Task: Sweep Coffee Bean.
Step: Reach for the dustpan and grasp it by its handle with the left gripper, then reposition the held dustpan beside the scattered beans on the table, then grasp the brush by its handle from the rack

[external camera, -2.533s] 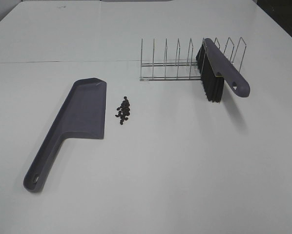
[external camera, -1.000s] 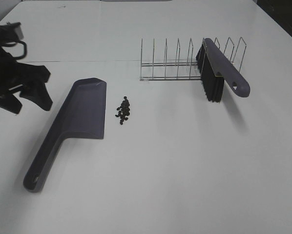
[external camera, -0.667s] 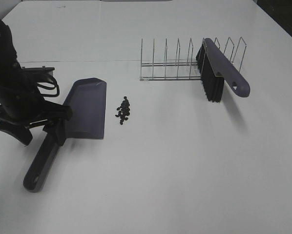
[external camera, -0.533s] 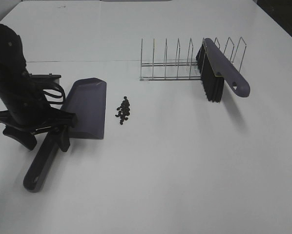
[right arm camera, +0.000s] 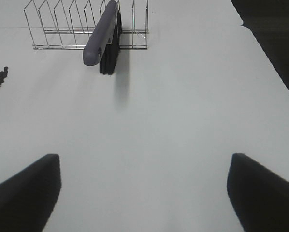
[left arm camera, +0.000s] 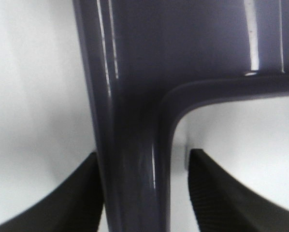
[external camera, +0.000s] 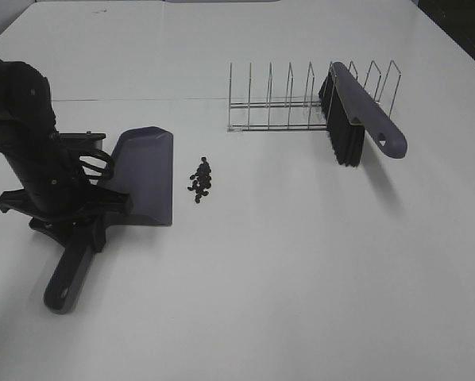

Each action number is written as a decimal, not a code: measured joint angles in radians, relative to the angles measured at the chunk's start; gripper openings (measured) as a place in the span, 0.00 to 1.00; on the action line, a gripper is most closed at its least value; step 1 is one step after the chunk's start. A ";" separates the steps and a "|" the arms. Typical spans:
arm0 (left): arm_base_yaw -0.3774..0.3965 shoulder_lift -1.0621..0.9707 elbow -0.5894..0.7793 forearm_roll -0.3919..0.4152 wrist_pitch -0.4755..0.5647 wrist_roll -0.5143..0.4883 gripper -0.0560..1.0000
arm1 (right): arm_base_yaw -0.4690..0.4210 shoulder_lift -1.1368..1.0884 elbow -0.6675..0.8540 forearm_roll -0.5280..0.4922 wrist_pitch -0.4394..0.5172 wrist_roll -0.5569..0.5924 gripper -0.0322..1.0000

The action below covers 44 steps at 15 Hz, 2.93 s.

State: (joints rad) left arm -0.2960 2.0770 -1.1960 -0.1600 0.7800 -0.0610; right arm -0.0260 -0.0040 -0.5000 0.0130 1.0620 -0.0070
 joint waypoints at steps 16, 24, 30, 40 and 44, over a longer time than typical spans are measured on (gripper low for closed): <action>0.000 -0.090 0.000 0.063 0.018 -0.060 0.38 | 0.016 0.465 -0.119 0.105 -0.159 -0.101 0.80; 0.000 -0.090 0.000 0.063 0.011 -0.059 0.38 | 0.074 1.205 -0.616 0.165 -0.098 -0.216 0.80; 0.000 -0.090 0.000 0.063 -0.005 -0.059 0.38 | 0.074 1.687 -1.087 0.180 0.148 -0.061 0.80; 0.000 -0.090 0.000 0.063 -0.008 -0.059 0.38 | 0.189 2.149 -1.547 0.015 0.155 0.039 0.77; 0.000 -0.090 0.000 0.063 -0.008 -0.059 0.38 | 0.190 2.281 -1.630 0.008 0.155 0.044 0.74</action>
State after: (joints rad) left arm -0.2960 1.9870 -1.1960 -0.0970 0.7720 -0.1200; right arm 0.1640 2.2770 -2.1300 0.0210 1.2170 0.0370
